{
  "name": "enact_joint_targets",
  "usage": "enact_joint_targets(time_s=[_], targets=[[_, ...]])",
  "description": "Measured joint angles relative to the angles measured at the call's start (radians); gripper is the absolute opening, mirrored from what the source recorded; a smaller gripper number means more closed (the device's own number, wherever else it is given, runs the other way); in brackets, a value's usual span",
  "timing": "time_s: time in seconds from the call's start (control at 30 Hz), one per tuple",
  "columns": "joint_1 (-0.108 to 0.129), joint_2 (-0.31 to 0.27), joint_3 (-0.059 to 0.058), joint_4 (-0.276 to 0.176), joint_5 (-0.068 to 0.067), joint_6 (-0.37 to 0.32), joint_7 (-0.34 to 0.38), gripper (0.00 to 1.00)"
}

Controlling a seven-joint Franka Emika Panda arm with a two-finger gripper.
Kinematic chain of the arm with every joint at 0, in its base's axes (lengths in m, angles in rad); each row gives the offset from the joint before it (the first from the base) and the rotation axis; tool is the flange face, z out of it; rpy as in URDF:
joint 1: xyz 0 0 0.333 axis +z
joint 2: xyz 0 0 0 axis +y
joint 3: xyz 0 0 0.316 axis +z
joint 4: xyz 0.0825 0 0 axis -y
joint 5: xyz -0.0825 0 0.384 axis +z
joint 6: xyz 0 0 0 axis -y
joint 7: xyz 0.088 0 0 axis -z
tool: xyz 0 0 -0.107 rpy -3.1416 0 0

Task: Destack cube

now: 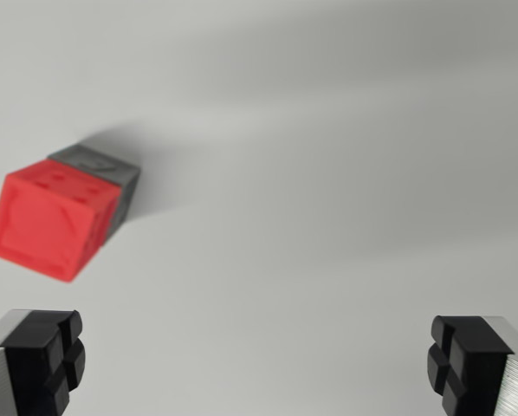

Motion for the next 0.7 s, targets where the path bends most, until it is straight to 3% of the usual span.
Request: enact_joint_targets(time_s=[0.7], targets=[[0.073, 0.055, 0.017, -0.026, 0.000, 0.082, 0.224, 1.00]])
